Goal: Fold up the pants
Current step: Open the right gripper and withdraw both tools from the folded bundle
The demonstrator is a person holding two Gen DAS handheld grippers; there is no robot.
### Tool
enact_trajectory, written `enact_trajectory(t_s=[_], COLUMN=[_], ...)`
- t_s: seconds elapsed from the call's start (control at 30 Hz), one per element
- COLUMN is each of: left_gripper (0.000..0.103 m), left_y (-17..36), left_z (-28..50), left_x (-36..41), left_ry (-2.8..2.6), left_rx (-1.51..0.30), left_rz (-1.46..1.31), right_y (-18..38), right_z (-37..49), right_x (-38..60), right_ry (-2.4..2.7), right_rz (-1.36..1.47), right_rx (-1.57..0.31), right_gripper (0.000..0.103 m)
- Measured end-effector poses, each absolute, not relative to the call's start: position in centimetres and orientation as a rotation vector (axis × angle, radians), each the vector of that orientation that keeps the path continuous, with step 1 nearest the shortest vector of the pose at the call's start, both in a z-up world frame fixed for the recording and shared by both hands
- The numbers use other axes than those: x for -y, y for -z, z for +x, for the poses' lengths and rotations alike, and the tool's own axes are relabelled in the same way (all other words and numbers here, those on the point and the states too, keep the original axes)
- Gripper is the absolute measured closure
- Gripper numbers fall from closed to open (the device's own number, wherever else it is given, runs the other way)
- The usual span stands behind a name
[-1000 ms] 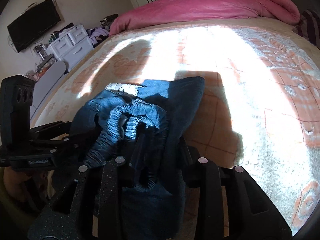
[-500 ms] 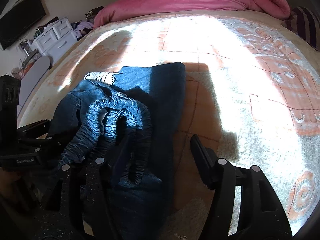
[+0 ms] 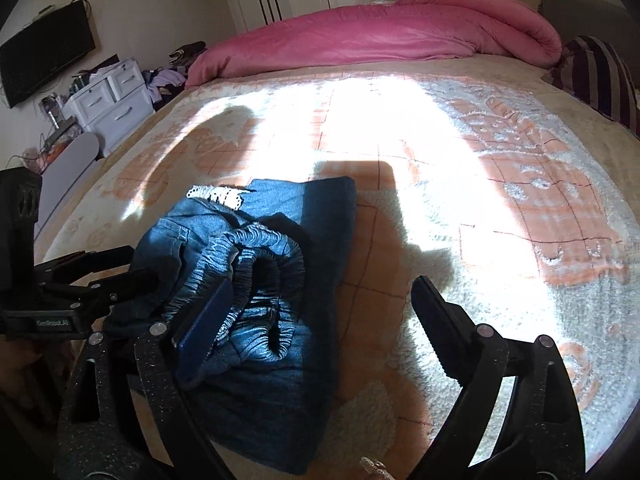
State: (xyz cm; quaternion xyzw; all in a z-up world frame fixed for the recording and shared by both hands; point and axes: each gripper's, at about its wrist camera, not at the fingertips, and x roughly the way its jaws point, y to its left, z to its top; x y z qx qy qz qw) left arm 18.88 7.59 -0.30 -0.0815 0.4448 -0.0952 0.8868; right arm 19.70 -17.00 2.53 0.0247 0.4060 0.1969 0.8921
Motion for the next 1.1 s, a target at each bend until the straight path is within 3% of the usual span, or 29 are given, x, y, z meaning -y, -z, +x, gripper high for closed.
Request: enact_trajectory(t_s=[0.03, 0.23, 0.63, 1.1], left_gripper=[0.004, 0.005, 0.004, 0.004], left_y=[-0.1, -2.5, -7.3, -9.0], left_z=[18.7, 17.2, 12.7, 8.2], left_x=[-7.7, -7.9, -7.6, -7.8], left_ry=[0.190, 0.174, 0.113, 0.083], left_rx=[-0.918, -0.866, -0.769, -0.730], left_rz=[-0.167, -0.155, -0.121, -0.137], right_y=[-2.9, -5.0, -8.1, -10.4], right_z=[19.6, 18.3, 14.5, 10.3], right_x=[17.2, 17.8, 18.3, 19.0], right_ry=[-0.405, -0.388, -0.371, -0.353], right_rz=[0.054, 0.052, 0.028, -0.013], right_rx=[-0.832, -0.779, -0.693, -0.620], right_gripper=[0.015, 0.009, 0.009, 0.009])
